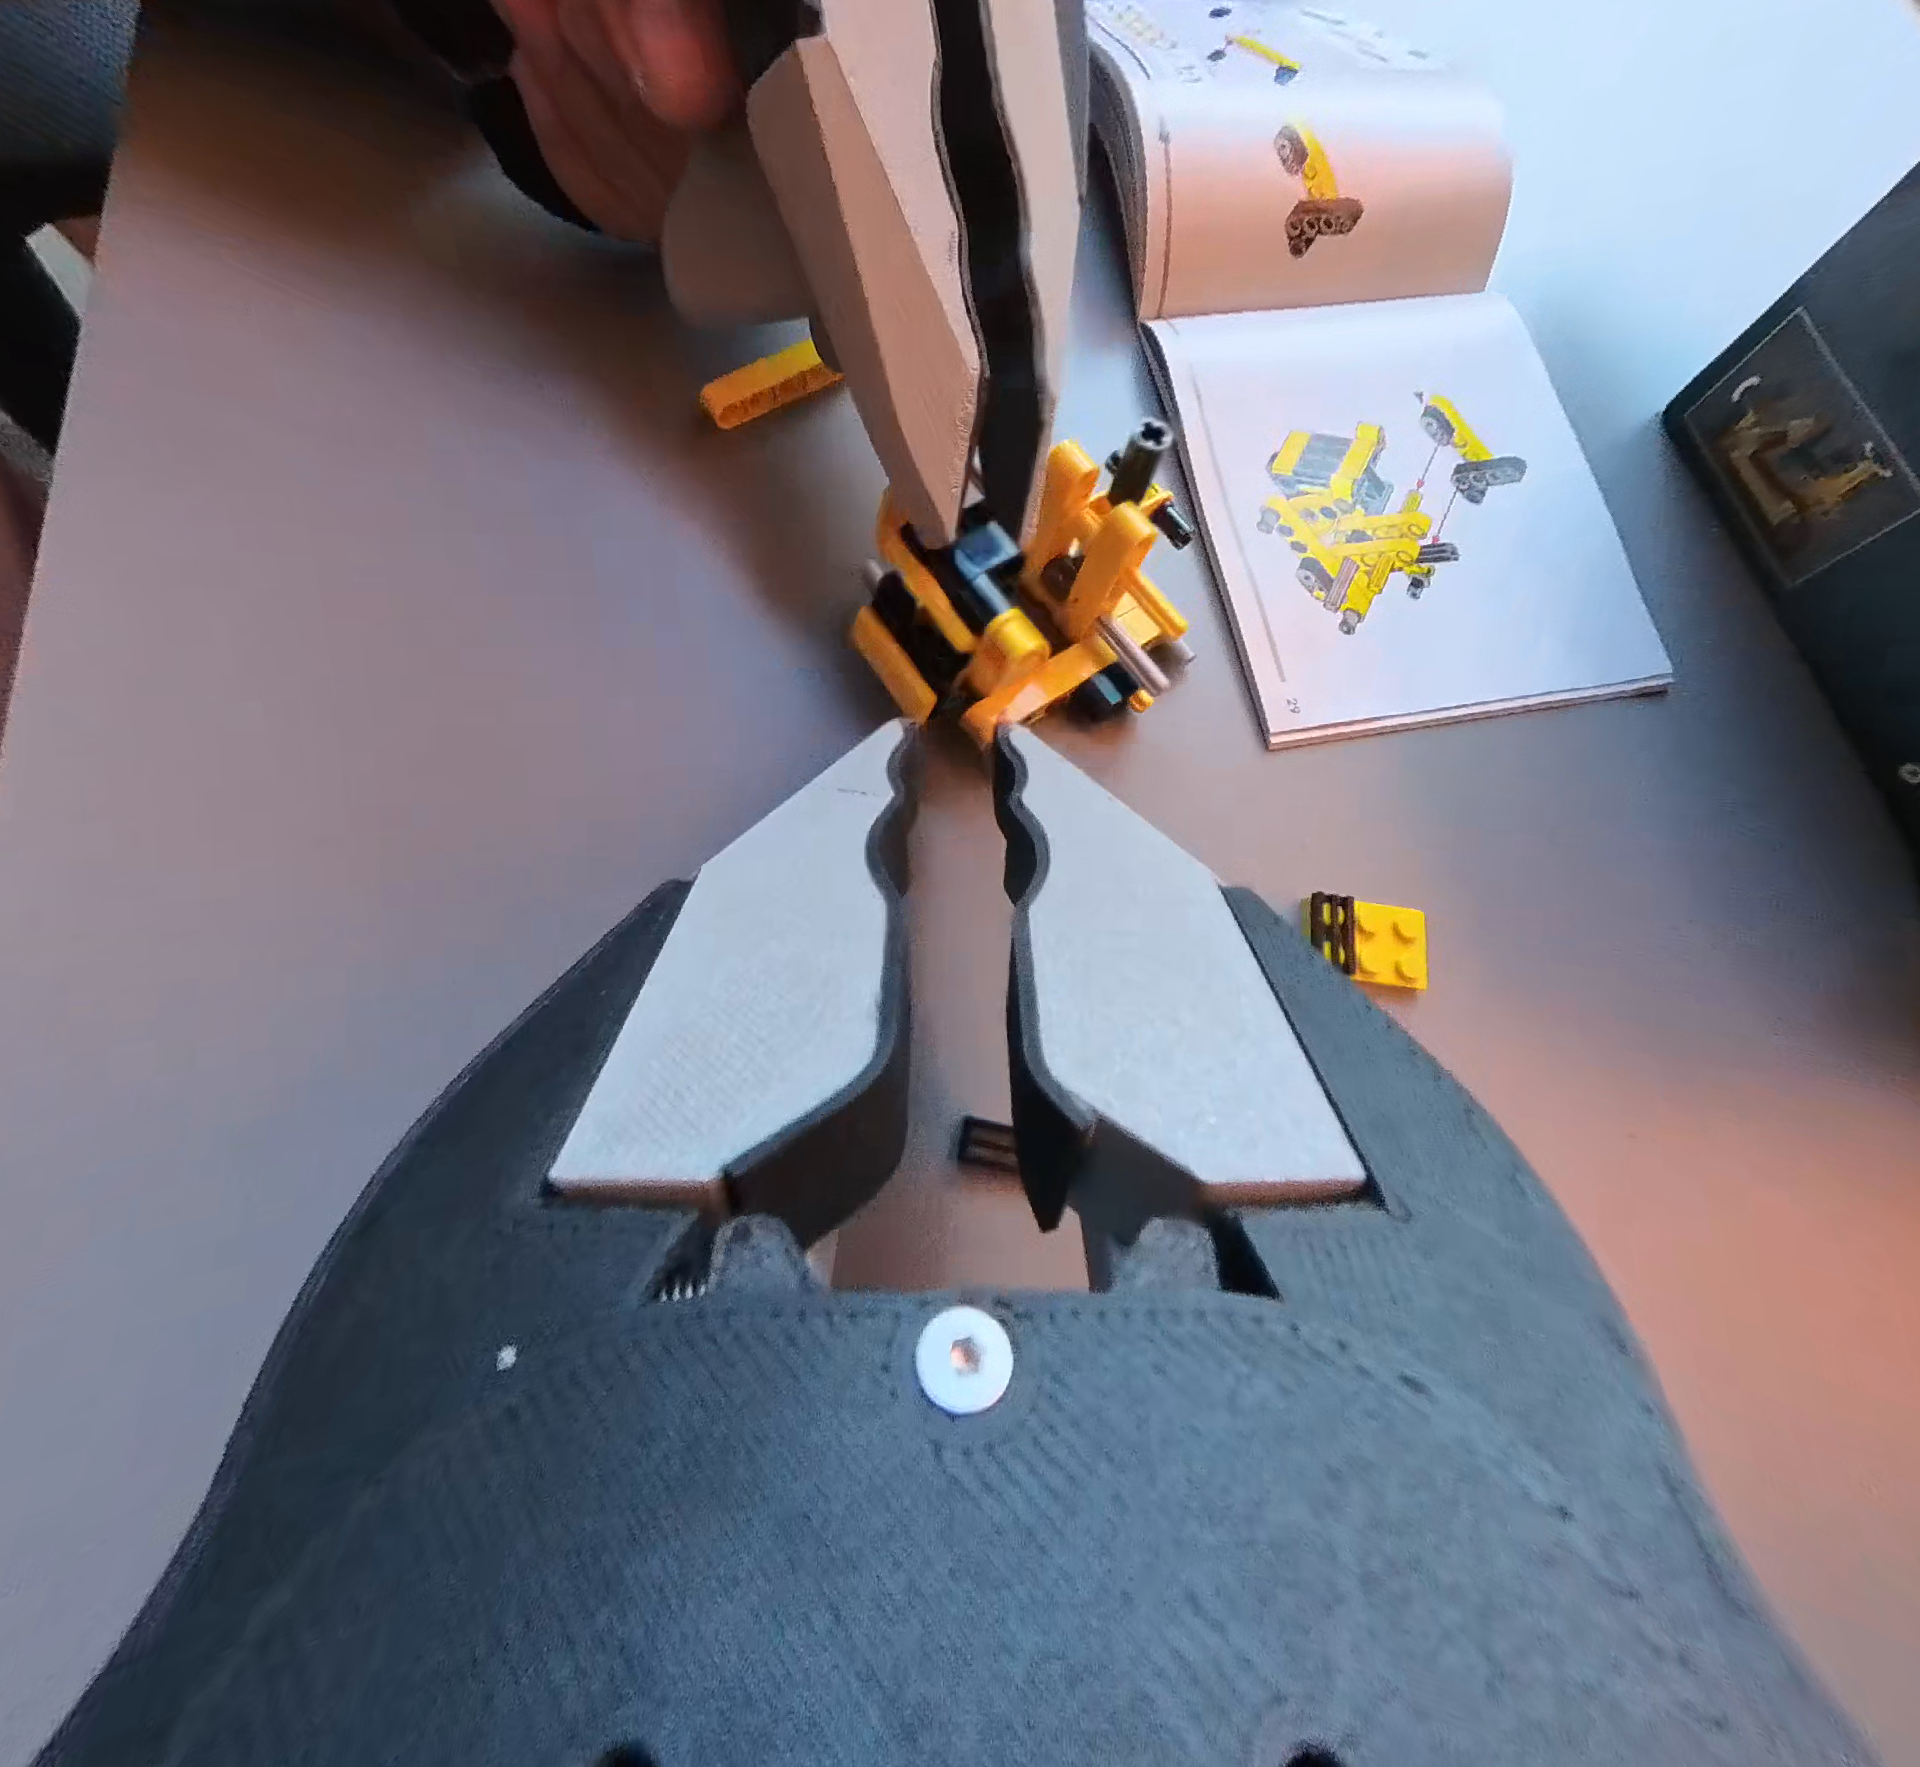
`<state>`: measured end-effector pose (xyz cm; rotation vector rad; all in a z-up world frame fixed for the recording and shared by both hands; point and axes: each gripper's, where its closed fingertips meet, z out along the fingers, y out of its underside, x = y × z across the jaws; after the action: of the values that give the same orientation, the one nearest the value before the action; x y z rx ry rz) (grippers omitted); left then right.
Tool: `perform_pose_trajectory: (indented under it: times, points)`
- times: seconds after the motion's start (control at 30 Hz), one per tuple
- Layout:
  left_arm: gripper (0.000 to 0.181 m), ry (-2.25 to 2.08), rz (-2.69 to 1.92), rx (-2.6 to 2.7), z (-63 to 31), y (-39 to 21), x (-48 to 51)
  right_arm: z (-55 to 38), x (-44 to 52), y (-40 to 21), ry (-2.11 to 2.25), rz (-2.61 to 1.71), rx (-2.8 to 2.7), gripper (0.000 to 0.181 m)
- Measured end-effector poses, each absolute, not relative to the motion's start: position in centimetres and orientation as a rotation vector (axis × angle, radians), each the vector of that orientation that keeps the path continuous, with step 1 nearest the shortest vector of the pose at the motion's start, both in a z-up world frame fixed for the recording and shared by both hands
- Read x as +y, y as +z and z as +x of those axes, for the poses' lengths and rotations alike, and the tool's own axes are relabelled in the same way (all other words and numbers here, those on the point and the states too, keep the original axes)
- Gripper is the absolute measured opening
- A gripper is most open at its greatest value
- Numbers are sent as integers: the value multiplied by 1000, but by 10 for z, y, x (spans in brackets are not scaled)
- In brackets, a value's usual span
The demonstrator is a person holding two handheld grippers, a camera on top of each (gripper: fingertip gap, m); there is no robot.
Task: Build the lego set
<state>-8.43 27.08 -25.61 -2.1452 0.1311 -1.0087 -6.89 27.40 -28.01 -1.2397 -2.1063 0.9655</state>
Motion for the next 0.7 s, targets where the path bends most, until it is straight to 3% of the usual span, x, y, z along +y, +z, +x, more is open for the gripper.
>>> perform_pose_trajectory:
  times: [0.27, 0.5, 0.7]
  points:
    - [10, -809, -2148, 217, -89, -252, 263, -67, 277, -267, 928, -1067, -2107, 26]
    - [26, -617, -2211, 386, -80, -270, 256, -82, 269, -251, 879, -845, -2173, 29]
    - [24, -564, -2202, 459, -75, -274, 264, -85, 271, -267, 867, -857, -2315, 28]
